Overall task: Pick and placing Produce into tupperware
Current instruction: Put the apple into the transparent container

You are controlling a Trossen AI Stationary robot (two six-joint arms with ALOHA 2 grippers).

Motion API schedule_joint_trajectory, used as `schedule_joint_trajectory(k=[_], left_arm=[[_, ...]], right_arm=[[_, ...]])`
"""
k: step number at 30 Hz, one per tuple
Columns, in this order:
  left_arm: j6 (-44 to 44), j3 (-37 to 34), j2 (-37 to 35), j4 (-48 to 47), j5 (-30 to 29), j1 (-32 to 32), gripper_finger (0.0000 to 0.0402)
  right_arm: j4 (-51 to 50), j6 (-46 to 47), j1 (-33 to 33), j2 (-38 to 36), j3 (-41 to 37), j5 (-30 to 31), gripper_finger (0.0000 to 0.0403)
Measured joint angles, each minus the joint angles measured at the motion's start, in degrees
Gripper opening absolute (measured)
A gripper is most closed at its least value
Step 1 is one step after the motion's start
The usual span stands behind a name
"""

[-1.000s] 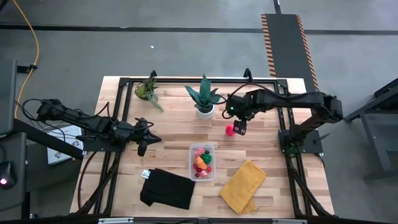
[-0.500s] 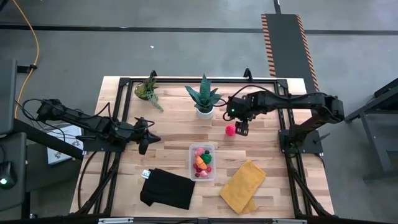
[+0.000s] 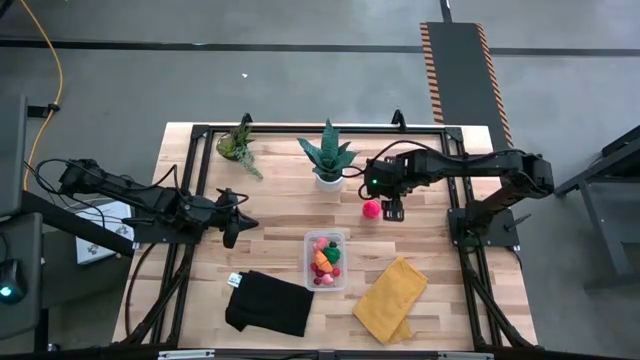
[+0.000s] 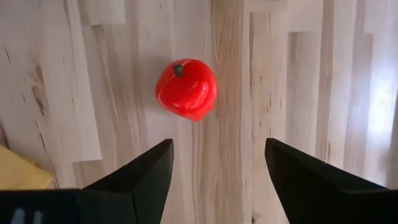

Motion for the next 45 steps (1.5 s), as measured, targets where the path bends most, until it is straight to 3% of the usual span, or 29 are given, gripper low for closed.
schedule_joint_trajectory(k=[4, 11, 17, 22, 29, 45], left_arm=[[0.0, 0.0, 0.0, 0.0, 0.0, 0.0, 0.0001], [0.0, 0.0, 0.0, 0.0, 0.1, 0.0, 0.0001], [-0.2, 0.0, 0.0, 0.0, 0.2, 0.0, 0.0001], [-0.4, 0.0, 0.0, -0.3, 0.2, 0.0, 0.0001], [-1.4, 0.0, 0.0, -0.6, 0.3, 0.0, 0.0001], [-4.4, 0.0, 0.0, -0.4, 0.9, 0.0, 0.0001]], right_arm=[[0.0, -0.4, 0.0, 0.0, 0.0, -0.1, 0.0246], [0.4, -11.9, 0.0, 0.7, 0.0, -4.1, 0.0246], [1.0, -16.1, 0.0, 1.8, 0.0, -5.2, 0.0246], [2.6, -15.8, 0.0, 2.2, 0.0, -5.4, 0.0246], [8.4, -7.7, -0.2, 2.3, 0.0, -5.5, 0.0246], [6.7, -9.4, -0.2, 7.7, 0.0, -6.3, 0.0246]])
